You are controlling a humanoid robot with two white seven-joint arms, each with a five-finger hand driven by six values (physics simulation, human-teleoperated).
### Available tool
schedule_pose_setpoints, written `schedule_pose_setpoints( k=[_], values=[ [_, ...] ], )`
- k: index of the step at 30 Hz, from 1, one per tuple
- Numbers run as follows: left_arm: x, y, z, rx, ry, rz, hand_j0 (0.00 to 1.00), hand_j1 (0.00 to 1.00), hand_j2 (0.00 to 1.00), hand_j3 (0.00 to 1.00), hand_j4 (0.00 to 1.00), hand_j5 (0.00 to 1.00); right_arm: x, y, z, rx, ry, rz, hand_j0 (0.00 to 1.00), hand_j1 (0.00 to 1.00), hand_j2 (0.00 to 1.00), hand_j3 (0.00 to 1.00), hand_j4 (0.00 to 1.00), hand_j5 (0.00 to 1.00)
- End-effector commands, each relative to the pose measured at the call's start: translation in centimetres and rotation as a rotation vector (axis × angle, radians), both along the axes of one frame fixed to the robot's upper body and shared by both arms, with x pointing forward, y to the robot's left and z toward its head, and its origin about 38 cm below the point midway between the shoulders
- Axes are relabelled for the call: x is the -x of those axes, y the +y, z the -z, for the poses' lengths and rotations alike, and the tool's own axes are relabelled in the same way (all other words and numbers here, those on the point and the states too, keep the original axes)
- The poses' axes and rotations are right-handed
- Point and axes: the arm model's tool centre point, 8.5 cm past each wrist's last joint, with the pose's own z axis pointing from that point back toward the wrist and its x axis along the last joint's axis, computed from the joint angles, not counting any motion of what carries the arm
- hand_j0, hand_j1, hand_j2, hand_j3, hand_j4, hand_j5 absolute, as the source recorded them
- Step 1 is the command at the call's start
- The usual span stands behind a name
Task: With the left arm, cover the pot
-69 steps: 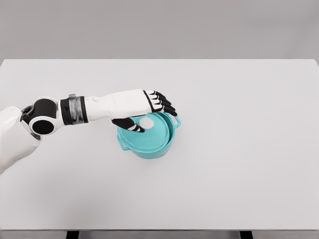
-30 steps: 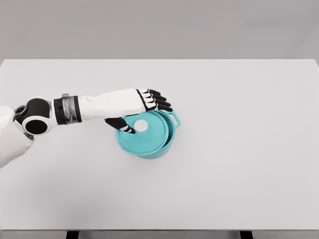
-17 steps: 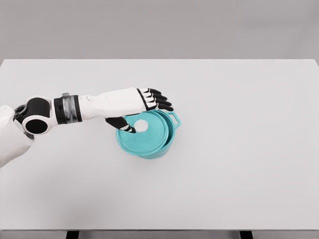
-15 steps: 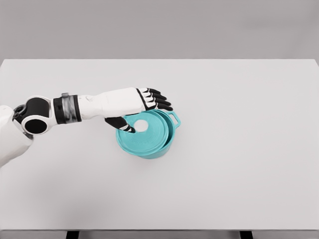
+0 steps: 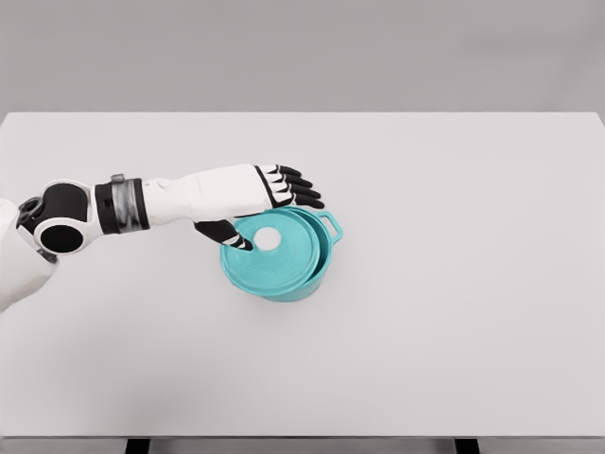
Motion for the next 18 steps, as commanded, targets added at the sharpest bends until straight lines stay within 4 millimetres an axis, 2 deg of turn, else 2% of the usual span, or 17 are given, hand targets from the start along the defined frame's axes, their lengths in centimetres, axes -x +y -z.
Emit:
schedule_pose_setpoints(
  k=[1,18],
  values=[
    [0.1,-0.2,-0.3,0.009,-0.002,0.005,1.00,1.00,1.00,1.00,1.00,1.00,0.0,0.0,0.0,0.000,0.000,0.001,1.00,1.00,1.00,1.00,1.00,1.00],
    [-0.1,-1.3,-0.6,0.021,-0.009,0.022,1.00,1.00,1.00,1.00,1.00,1.00,0.0,0.0,0.0,0.000,0.000,0.000,1.00,1.00,1.00,1.00,1.00,1.00]
  ],
)
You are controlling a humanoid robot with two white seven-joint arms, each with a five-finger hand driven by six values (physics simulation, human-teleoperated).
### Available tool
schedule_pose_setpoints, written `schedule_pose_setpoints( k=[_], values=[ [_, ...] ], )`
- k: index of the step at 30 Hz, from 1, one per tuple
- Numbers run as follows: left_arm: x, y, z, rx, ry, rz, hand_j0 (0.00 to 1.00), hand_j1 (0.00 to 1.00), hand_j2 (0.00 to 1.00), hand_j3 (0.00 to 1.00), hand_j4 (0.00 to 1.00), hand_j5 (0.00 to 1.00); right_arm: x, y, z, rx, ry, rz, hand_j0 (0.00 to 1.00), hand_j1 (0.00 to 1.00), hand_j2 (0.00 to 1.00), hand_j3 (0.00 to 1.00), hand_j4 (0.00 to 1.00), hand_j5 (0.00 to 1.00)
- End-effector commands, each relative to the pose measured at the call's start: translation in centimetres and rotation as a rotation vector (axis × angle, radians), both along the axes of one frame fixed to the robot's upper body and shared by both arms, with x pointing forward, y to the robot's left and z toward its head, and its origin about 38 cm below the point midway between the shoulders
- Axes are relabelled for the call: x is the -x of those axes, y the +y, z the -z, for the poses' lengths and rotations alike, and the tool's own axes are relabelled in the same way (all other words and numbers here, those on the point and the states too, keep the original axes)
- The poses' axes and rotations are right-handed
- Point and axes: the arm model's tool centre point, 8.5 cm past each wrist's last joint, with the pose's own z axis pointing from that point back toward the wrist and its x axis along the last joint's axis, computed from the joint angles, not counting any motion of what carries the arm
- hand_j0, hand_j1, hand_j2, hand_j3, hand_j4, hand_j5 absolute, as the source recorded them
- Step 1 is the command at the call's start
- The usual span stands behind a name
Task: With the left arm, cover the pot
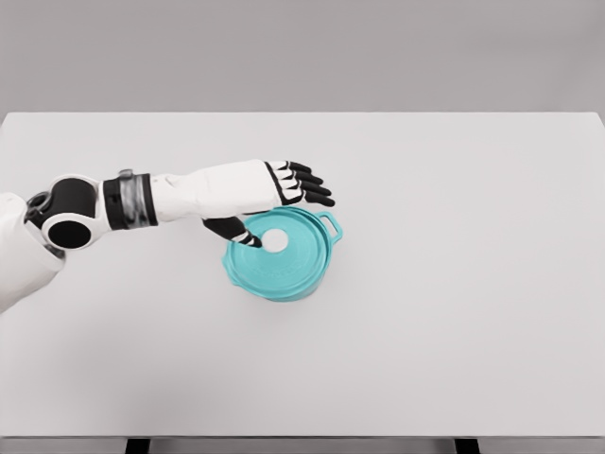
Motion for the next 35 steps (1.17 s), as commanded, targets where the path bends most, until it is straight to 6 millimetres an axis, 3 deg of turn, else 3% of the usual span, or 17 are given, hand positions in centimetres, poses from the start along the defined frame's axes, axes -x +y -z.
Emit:
schedule_pose_setpoints(
  k=[1,6,14,17,21,27,35],
  values=[
    [0.0,-0.1,0.0,0.009,0.005,0.000,1.00,1.00,1.00,1.00,1.00,1.00,0.0,0.0,0.0,0.000,0.000,0.000,1.00,1.00,1.00,1.00,1.00,1.00],
    [-0.1,0.0,0.0,0.010,0.005,-0.004,1.00,1.00,1.00,1.00,1.00,1.00,0.0,0.0,0.0,0.000,0.000,0.000,1.00,1.00,1.00,1.00,1.00,1.00],
    [-0.2,2.3,-0.6,-0.024,-0.011,-0.041,1.00,1.00,1.00,1.00,1.00,1.00,0.0,0.0,0.0,0.000,0.000,0.000,1.00,1.00,1.00,1.00,1.00,1.00],
    [-0.2,4.3,-2.0,-0.045,-0.046,-0.071,1.00,1.00,1.00,1.00,1.00,1.00,0.0,0.0,0.0,0.000,0.000,0.000,1.00,1.00,1.00,1.00,1.00,1.00],
    [1.2,9.9,-6.0,-0.128,-0.142,-0.145,1.00,1.00,1.00,1.00,1.00,1.00,0.0,0.0,0.0,0.000,0.000,0.000,1.00,1.00,1.00,1.00,1.00,1.00],
    [2.3,16.4,-5.3,-0.104,-0.119,-0.324,1.00,1.00,1.00,1.00,1.00,1.00,0.0,0.0,0.0,0.000,0.000,0.000,1.00,1.00,1.00,1.00,1.00,1.00],
    [2.3,17.0,-5.2,-0.096,-0.111,-0.343,1.00,1.00,1.00,1.00,1.00,1.00,0.0,0.0,0.0,0.000,0.000,0.000,1.00,1.00,1.00,1.00,1.00,1.00]
  ],
)
